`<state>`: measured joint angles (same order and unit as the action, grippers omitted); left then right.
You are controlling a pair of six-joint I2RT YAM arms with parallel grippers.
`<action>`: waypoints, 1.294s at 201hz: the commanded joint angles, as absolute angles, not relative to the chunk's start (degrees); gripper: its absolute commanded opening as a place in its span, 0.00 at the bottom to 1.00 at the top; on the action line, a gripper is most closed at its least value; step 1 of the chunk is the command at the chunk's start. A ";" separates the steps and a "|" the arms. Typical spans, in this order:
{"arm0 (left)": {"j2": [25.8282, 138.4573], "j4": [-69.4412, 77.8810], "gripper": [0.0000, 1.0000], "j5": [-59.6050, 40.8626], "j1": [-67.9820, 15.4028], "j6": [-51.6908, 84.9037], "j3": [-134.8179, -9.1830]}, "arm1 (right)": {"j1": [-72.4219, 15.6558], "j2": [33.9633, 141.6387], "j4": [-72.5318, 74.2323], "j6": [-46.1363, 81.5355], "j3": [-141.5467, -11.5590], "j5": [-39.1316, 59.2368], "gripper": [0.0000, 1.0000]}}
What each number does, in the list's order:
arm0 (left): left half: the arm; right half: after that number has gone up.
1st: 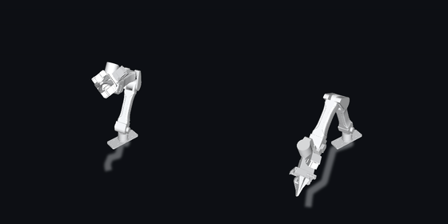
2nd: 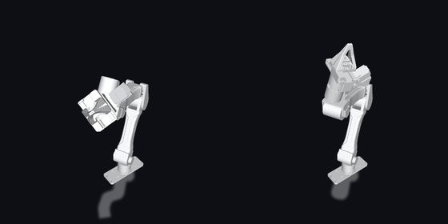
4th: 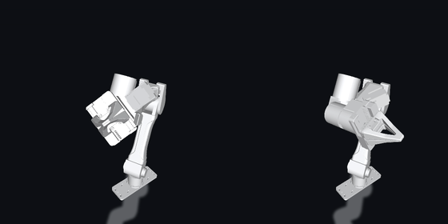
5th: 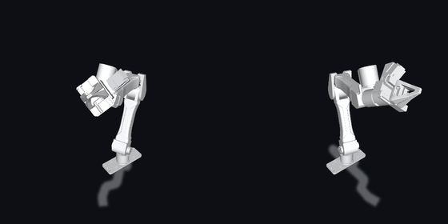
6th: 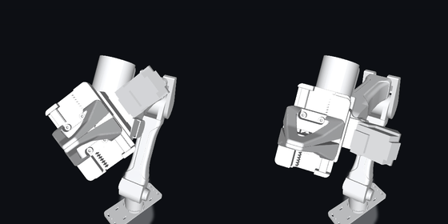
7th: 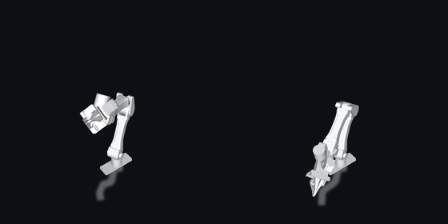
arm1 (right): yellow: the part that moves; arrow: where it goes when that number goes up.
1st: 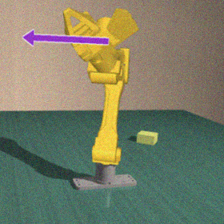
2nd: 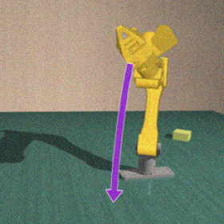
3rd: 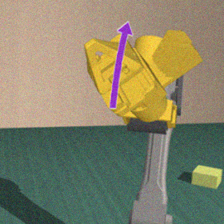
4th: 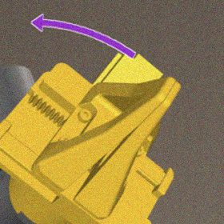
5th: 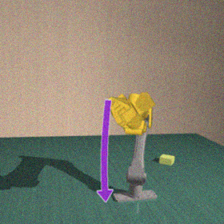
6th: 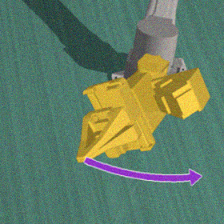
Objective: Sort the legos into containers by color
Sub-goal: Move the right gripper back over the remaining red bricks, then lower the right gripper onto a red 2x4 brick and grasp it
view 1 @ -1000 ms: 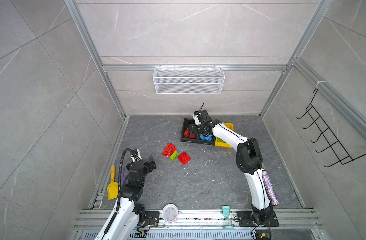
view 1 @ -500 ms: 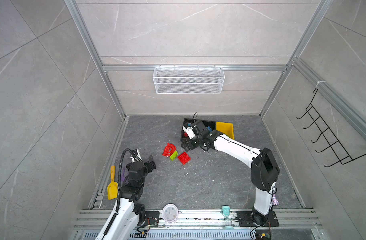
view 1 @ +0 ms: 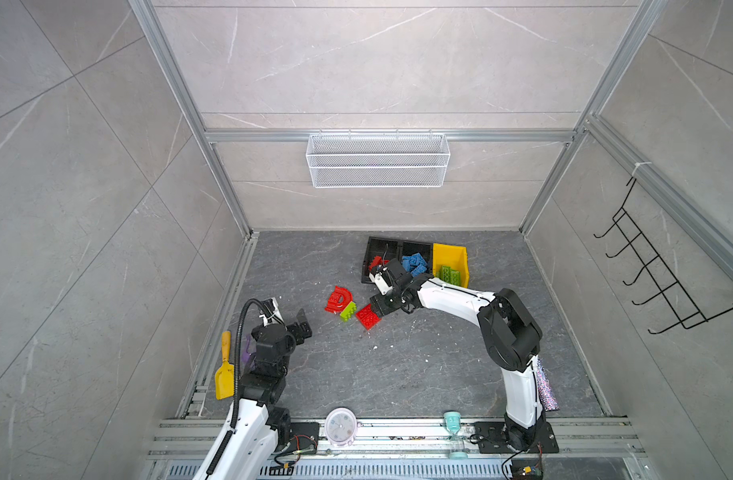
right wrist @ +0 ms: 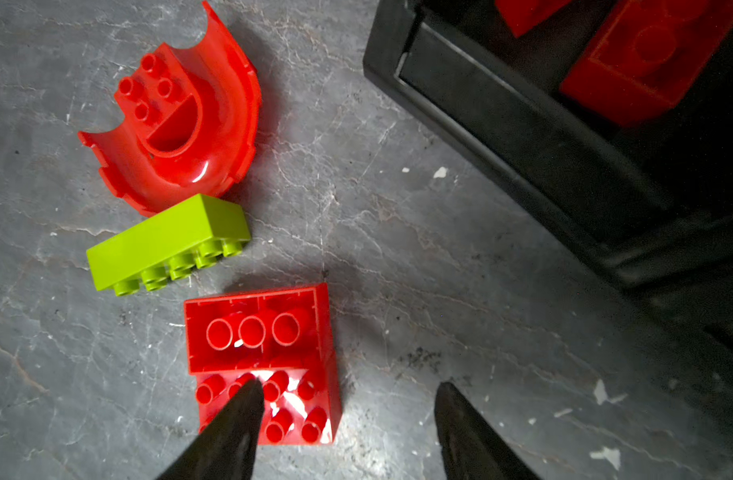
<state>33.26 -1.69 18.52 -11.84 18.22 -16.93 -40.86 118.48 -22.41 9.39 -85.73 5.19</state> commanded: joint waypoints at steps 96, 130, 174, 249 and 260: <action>32.16 -1.97 1.00 19.59 -11.45 18.80 -16.78 | -40.37 113.66 -24.09 10.35 -79.48 -8.39 0.65; 32.82 -1.80 1.00 19.45 -11.45 18.72 -16.92 | -40.01 108.17 -22.34 9.47 -77.10 -3.94 0.67; 32.78 -1.71 1.00 19.48 -11.47 18.69 -16.88 | -40.56 109.75 -21.53 9.53 -79.20 3.92 0.73; 32.78 -1.75 1.00 19.41 -11.41 18.67 -16.94 | -44.52 118.69 -28.54 4.79 -88.06 3.03 0.86; 32.70 -1.78 1.00 19.40 -11.50 18.63 -16.89 | -44.65 119.96 -30.03 3.78 -89.53 3.16 0.86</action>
<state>32.93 -1.74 18.59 -11.84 18.22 -16.88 -43.64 117.25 -25.61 6.96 -86.15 3.46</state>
